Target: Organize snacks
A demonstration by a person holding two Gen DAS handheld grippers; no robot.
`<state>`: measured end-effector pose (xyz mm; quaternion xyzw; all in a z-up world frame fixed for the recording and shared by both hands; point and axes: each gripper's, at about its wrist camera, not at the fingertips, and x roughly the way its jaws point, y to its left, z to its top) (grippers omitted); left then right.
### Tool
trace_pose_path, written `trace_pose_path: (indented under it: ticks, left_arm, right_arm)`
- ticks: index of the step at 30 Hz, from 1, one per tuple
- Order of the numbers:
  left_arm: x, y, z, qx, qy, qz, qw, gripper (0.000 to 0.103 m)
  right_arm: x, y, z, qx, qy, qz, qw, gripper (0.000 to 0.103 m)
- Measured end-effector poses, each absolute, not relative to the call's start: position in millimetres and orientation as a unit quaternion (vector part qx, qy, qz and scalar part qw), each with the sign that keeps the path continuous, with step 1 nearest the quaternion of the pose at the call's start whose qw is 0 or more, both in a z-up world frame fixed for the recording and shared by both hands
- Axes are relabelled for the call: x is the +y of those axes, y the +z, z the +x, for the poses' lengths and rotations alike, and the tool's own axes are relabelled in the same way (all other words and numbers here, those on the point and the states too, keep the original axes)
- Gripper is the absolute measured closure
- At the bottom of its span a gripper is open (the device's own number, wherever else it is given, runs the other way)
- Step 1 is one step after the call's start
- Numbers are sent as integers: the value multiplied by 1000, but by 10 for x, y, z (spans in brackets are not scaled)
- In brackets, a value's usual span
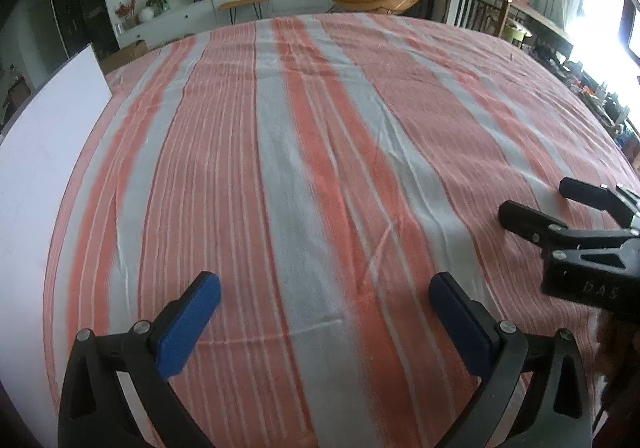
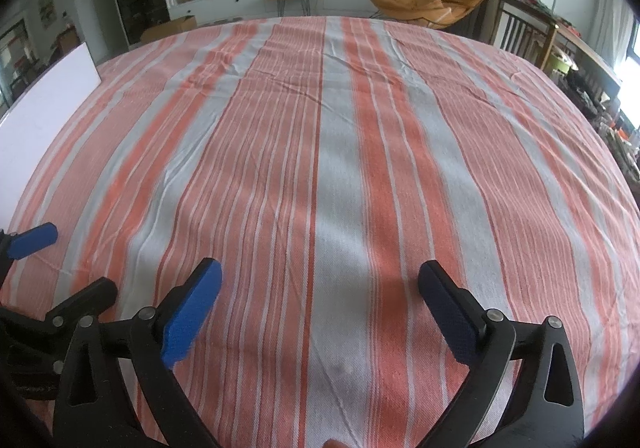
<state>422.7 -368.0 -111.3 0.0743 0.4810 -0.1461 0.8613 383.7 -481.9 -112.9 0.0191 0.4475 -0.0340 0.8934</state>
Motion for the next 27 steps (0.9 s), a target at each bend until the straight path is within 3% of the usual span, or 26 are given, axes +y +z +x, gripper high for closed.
trace_pose_path:
  ticks: [3, 9, 14, 27]
  left_arm:
    - [-3500, -894, 4173, 486, -131, 40, 863, 1]
    - [-2884, 137, 3807, 394, -85, 48, 914, 0]
    - [-2039, 591, 3687, 382, -12, 2, 924, 0]
    - [-403, 565, 3284, 396, 174, -22, 901, 0]
  right_arm:
    - [-4786, -1063, 3923, 475, -33, -1, 879, 4]
    - [-4473, -467, 3837, 435, -26, 0, 900, 4]
    - [-3594, 109, 3823, 406, 65, -41, 911, 4]
    - [-1530, 711, 3579, 368, 264, -102, 886, 4]
